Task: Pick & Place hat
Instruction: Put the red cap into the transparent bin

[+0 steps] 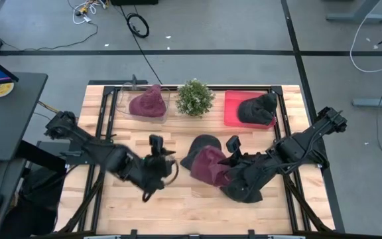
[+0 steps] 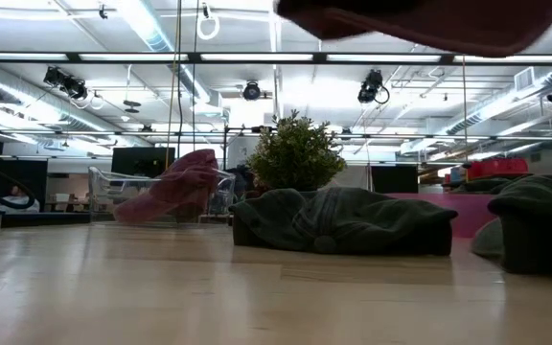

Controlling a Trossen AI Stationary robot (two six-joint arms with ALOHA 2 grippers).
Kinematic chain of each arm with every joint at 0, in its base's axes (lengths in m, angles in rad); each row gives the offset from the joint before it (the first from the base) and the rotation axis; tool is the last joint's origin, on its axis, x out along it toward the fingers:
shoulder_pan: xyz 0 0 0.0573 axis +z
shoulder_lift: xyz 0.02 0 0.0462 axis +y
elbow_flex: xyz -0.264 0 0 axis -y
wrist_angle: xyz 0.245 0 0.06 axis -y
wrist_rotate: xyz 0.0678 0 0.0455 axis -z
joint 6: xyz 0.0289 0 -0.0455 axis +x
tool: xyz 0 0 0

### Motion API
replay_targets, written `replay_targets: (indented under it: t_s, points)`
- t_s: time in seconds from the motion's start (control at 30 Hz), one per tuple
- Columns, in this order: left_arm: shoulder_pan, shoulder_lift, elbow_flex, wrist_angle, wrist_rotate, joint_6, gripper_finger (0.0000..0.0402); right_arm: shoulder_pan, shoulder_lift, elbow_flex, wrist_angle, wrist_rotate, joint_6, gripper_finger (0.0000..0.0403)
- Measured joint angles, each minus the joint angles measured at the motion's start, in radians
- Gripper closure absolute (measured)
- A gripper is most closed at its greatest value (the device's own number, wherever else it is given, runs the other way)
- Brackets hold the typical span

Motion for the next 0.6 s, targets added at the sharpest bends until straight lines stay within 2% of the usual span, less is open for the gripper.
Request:
replay_targets:
  t_s: [0.1, 0.23, 0.43, 0.53, 0.6]
  points:
    - [0.057, -0.001, 0.054, 0.01, 0.113, -0.013, 0.0219, 0.013, 0.0, 0.0, 0.028, -0.002, -0.015, 0.0403]
    - [0.124, -0.001, 0.103, 0.049, 0.307, 0.056, 0.0185, 0.023, 0.001, 0.0, 0.035, -0.042, -0.015, 0.0403]
    - [0.203, -0.001, 0.118, 0.185, 0.451, 0.01, 0.0123, 0.026, 0.001, 0.0, 0.045, -0.049, -0.015, 0.0403]
    - [0.243, 0.0, 0.118, 0.187, 0.61, 0.027, 0.0096, 0.026, 0.001, 0.0, 0.07, -0.057, -0.036, 0.0403]
    - [0.262, 0.004, 0.118, 0.193, 0.677, 0.036, 0.0084, 0.025, 0.001, 0.0, 0.106, -0.087, -0.07, 0.0403]
